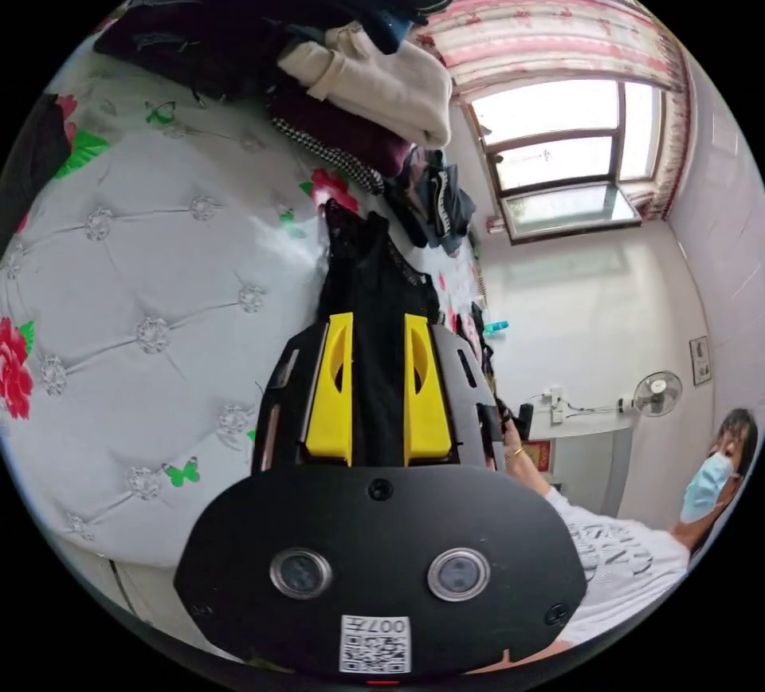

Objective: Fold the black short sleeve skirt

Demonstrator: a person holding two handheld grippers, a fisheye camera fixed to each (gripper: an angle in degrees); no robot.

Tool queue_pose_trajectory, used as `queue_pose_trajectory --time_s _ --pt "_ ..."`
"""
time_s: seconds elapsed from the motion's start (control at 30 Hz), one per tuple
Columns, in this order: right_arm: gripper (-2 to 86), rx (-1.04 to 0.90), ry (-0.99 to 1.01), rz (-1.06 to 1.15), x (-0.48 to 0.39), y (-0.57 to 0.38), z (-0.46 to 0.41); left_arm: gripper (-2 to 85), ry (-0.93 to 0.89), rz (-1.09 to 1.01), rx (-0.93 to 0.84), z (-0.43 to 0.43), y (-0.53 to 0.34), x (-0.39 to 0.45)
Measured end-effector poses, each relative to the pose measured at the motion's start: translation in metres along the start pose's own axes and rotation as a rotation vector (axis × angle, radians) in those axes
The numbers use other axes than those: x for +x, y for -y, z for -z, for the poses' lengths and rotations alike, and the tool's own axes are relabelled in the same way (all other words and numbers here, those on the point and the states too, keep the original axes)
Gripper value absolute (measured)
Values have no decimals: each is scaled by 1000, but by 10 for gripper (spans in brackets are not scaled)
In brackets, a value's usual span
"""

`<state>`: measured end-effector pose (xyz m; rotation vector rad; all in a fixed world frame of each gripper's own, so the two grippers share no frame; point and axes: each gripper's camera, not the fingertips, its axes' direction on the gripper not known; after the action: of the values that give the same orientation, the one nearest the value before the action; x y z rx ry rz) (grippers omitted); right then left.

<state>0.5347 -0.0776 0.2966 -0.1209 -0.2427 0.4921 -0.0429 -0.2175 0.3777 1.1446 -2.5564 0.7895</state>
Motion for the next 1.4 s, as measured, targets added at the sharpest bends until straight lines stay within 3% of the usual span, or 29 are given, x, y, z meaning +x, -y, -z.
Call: queue_pose_trajectory --time_s 0.23,0.37,0.6,0.8,1.03,1.4 --pt "74 -148 -75 -42 42 -81 -28 118 -60 -105 -187 -27 -49 -16" --pt "84 -188 -17 -63 55 -101 -40 125 18 -194 -270 -47 -56 -6" --pt "33 -274 59 49 40 -91 -65 9 26 -194 -315 -71 -19 -22" --pt "0 -32 179 246 14 -102 37 -7 -159 -242 -171 -4 -16 -16" --pt "-3 -161 240 193 54 -153 51 -8 -194 -92 -198 12 -43 -52" --pt "-3 72 279 358 30 -183 139 -7 -212 -238 -153 56 -35 0"
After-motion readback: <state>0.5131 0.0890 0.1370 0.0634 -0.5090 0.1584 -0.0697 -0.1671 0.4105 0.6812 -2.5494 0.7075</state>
